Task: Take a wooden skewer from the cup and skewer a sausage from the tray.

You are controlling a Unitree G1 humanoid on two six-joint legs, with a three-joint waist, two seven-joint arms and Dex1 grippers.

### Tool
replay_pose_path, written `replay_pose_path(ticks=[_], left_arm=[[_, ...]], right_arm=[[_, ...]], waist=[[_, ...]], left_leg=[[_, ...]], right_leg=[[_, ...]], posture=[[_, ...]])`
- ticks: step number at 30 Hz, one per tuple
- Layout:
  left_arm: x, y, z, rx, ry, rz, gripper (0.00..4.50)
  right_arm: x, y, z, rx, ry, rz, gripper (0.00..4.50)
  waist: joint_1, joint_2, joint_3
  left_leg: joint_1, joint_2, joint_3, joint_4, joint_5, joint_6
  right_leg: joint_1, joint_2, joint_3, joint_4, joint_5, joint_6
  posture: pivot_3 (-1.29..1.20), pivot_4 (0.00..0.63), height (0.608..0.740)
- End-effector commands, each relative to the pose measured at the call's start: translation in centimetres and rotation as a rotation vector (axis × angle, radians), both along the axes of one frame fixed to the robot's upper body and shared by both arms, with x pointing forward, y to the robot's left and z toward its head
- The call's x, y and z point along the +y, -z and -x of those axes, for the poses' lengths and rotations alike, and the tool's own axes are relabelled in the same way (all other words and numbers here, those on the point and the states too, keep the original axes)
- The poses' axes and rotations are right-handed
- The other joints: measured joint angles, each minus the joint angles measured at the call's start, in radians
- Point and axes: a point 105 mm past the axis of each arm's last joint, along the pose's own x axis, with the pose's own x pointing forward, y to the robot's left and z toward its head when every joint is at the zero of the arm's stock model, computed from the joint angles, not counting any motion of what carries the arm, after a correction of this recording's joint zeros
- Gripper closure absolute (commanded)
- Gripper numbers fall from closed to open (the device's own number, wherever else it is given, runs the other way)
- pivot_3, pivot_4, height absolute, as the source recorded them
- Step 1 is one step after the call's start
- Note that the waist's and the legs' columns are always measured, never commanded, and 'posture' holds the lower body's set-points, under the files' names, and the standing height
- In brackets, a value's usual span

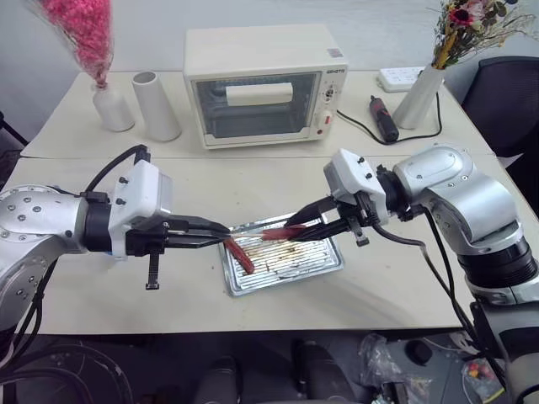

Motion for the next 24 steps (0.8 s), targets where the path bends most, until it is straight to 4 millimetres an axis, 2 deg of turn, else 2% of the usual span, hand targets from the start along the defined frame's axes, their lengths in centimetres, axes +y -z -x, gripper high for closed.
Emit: replay_pose_path(ticks=[1,4,9,13,17,20,24], left_arm=[[0.3,-0.2,0.0,-0.048,-0.041,-0.001,4.50],[0.9,-0.1,-0.1,-0.064,-0.103,0.017,4.50],[3.1,-0.1,-0.2,-0.121,-0.292,0.049,4.50],[8.5,-0.6,-1.1,-0.238,-0.733,0.122,4.50],[14.7,-0.1,-0.6,-0.298,-1.178,0.198,4.50],[17.5,0.9,0.1,-0.283,-1.370,0.234,4.50],[19.5,2.7,0.5,-0.204,-1.505,0.258,4.50]], right_arm=[[0.2,-1.2,0.2,-0.053,-0.012,-0.023,2.12],[0.0,-1.5,-0.3,-0.074,0.008,-0.029,1.11],[-0.4,-3.2,-1.9,-0.106,0.088,-0.086,1.11],[-1.0,-4.8,-2.4,-0.076,0.165,-0.183,1.11],[-1.4,-5.1,-2.1,-0.030,0.210,-0.242,1.11],[-1.3,-5.0,-1.8,-0.019,0.218,-0.259,1.11],[-1.0,-5.1,-1.4,-0.008,0.217,-0.276,1.11]], waist=[[0.001,0.000,0.000],[0.001,0.000,0.000],[-0.003,0.000,0.000],[-0.003,0.000,0.000],[0.001,0.000,0.000],[0.002,-0.001,0.000],[0.002,-0.001,-0.001]], left_leg=[[0.000,0.000,0.000,0.000,0.000,0.000],[0.000,0.000,0.000,0.000,0.000,0.000],[0.000,0.000,0.000,0.000,0.000,0.000],[0.000,0.001,-0.001,0.000,0.000,0.000],[0.000,0.001,-0.002,0.000,0.000,0.000],[0.000,0.001,-0.002,0.000,0.000,0.000],[0.000,0.000,-0.002,0.000,0.000,0.000]], right_leg=[[0.000,0.000,0.000,0.000,0.000,0.000],[0.000,-0.001,0.000,0.000,0.000,0.000],[-0.001,0.000,0.001,0.001,0.000,0.000],[-0.001,-0.001,0.001,0.000,0.000,0.000],[-0.001,-0.001,0.000,0.000,0.000,0.000],[0.000,-0.002,0.000,0.000,0.000,0.000],[0.000,-0.003,0.000,-0.001,0.000,0.000]], posture=[[0.00,0.150,0.740],[0.00,0.150,0.740],[0.00,0.150,0.740],[0.00,0.150,0.740],[0.00,0.150,0.740],[0.00,0.150,0.740],[0.00,0.150,0.740]])
